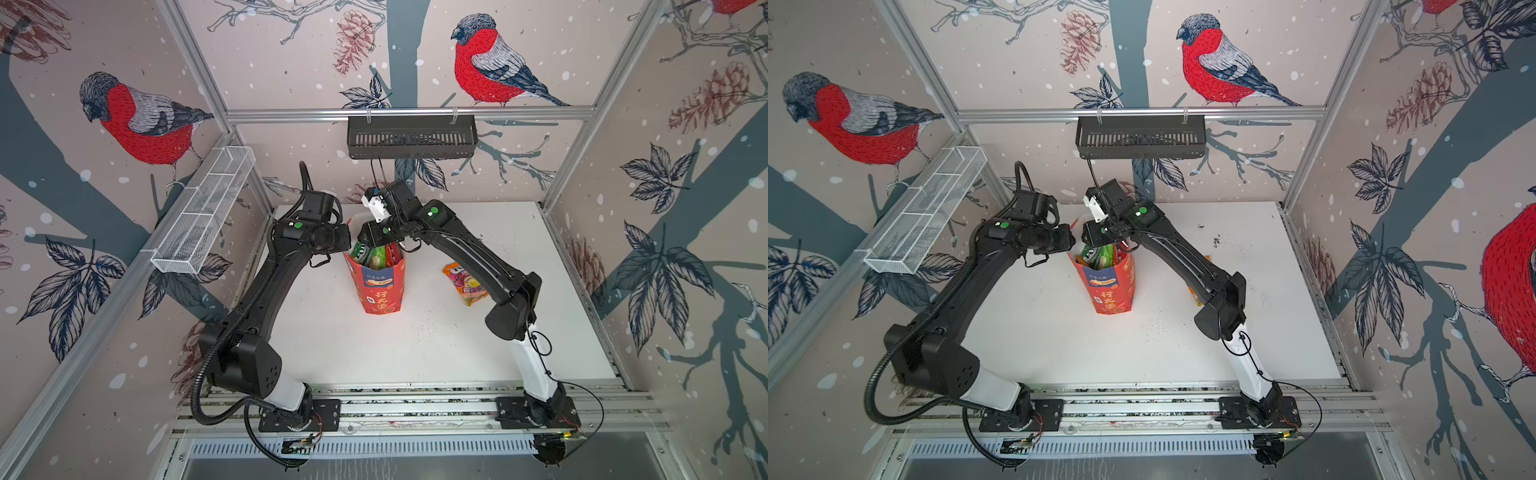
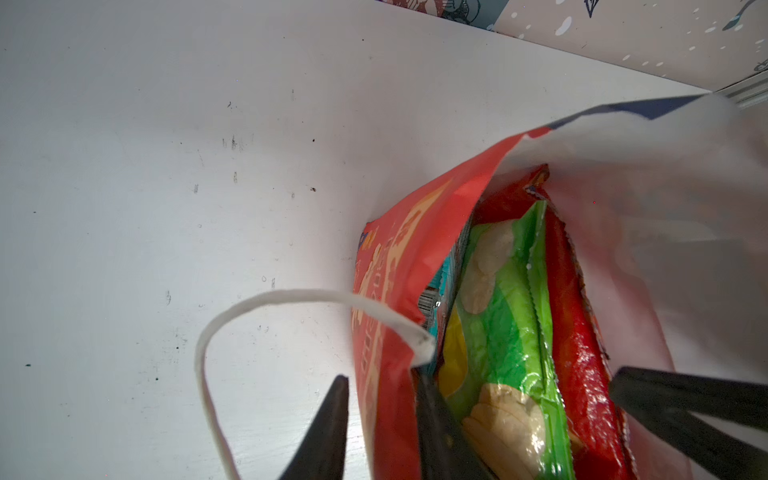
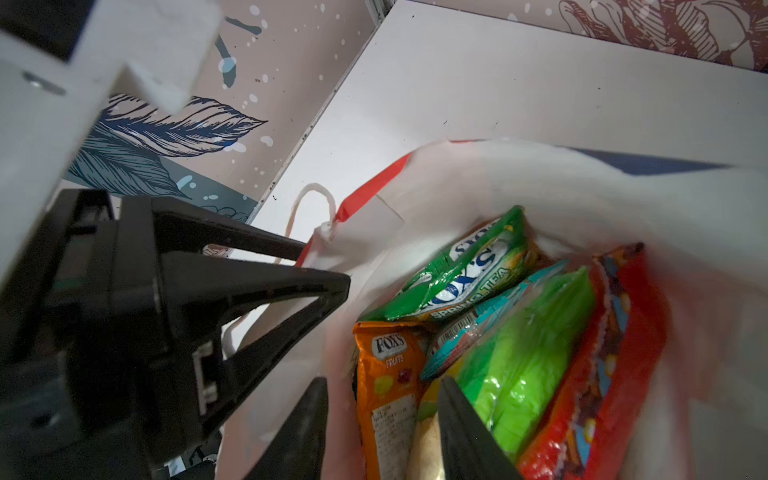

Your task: Take the snacks out of the paper bag

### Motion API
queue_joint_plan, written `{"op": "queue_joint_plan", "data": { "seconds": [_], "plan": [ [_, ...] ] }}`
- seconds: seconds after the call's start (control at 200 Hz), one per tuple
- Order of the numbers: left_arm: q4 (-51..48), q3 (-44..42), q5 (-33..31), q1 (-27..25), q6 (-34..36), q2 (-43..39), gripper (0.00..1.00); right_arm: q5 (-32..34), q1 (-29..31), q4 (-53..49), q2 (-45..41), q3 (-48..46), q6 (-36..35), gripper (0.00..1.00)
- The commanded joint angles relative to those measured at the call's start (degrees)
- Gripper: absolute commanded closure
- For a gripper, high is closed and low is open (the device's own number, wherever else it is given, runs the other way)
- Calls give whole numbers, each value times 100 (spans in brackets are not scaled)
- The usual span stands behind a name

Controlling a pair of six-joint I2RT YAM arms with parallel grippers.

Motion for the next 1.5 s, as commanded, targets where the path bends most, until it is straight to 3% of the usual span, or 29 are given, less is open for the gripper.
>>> {"op": "queue_joint_plan", "data": {
  "seconds": [0.0,0.04,0.3,0.51,0.675,0.831,1.081,1.496],
  "plan": [
    [170,106,204,20,68,92,89,109,-178,-53,-26,-45,73,54],
    [184,156,218,16,85,138,100,68,-290,-87,-70,-100,63,54],
    [173,684,632,25,345,689,100,-186,-761,-192,-364,-511,-157,54],
    [97,1837,992,-60,518,1438,100,-263,-784,-282,-416,-744,-198,55],
    [-37,2705,974,-516,765,1863,100,-20,-885,-204,-645,-1140,-105,55],
    [-340,3162,895,-802,775,2154,100,668,-934,-268,-837,-1182,-35,59],
    [-444,2971,963,-872,648,2022,100,1527,-892,-594,-863,-1187,143,67],
    [17,2540,1088,-988,653,1635,100,654,-771,-8,-908,-1686,721,67]
  ]
}}
